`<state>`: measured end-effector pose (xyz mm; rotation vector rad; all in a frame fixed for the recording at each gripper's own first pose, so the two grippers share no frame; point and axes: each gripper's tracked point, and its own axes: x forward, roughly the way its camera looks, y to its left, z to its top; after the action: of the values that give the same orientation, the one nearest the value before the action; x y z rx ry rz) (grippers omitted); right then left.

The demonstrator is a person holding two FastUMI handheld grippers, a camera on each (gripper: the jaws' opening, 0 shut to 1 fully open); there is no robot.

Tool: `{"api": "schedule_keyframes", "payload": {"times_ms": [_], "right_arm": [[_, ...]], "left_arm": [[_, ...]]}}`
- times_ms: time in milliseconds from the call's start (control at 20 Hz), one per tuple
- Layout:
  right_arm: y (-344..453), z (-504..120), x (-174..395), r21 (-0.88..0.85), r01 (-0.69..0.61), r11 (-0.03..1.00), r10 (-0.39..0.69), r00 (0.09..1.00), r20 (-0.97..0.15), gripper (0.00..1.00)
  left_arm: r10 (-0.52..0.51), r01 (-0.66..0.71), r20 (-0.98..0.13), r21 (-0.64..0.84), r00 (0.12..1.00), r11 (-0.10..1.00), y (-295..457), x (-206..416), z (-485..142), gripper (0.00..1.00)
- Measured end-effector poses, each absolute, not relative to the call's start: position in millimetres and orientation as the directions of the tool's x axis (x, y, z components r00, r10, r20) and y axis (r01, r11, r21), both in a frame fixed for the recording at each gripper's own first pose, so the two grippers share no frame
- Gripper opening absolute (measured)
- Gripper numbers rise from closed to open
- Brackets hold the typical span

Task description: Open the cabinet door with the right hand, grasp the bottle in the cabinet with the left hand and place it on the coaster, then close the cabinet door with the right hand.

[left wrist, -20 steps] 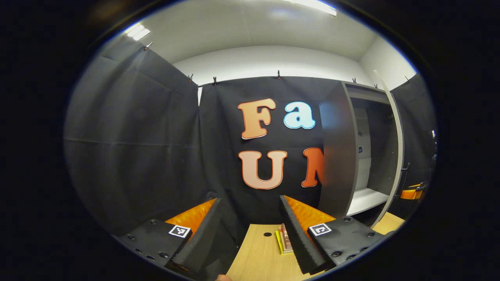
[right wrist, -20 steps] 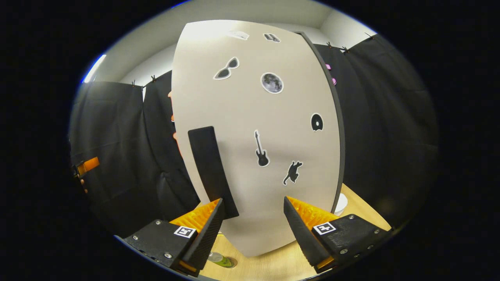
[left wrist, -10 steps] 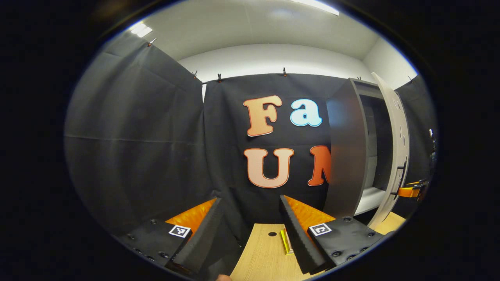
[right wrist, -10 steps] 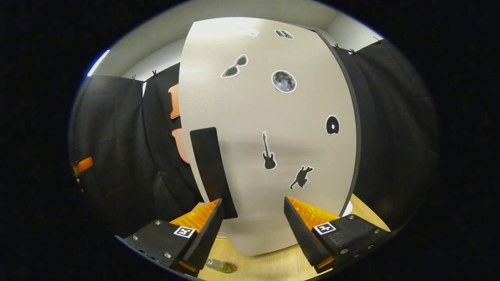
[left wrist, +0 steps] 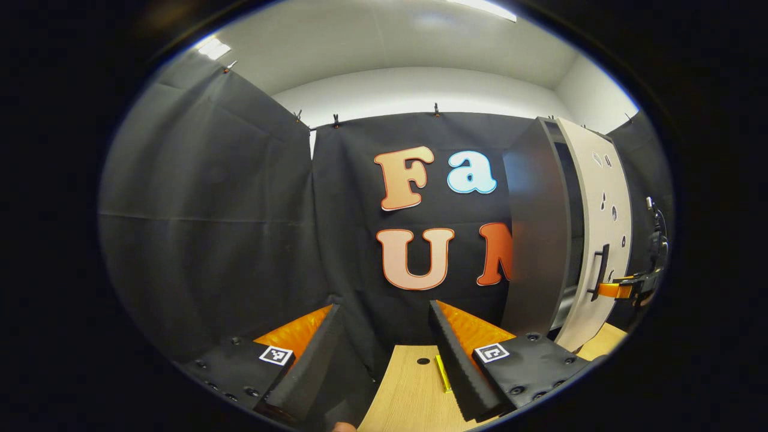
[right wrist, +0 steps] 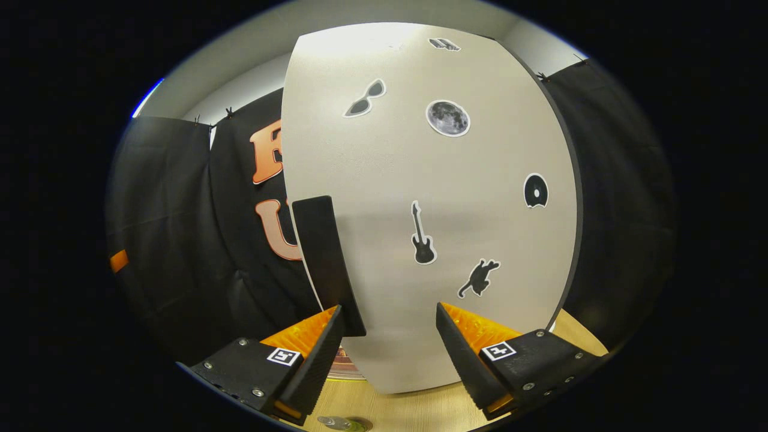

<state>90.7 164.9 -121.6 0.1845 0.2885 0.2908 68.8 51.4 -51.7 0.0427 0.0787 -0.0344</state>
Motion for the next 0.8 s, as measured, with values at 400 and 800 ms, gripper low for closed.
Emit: {"api": "schedule_keyframes", "payload": {"times_ms": [400,800], "right_arm": [[170,-120,102,0.201,-0.226,0.953,0.273,0.928,-0.253,0.94],[173,-121,109,0.177,-0.206,0.962,0.247,0.934,-0.259,0.94]], "left_arm": [[-0.037,0.040,-0.081,0.041,0.996,0.998,52,74,-53,0.95],[-0.040,0.044,-0.087,0.045,0.995,0.998,43,82,-47,0.95]]}}
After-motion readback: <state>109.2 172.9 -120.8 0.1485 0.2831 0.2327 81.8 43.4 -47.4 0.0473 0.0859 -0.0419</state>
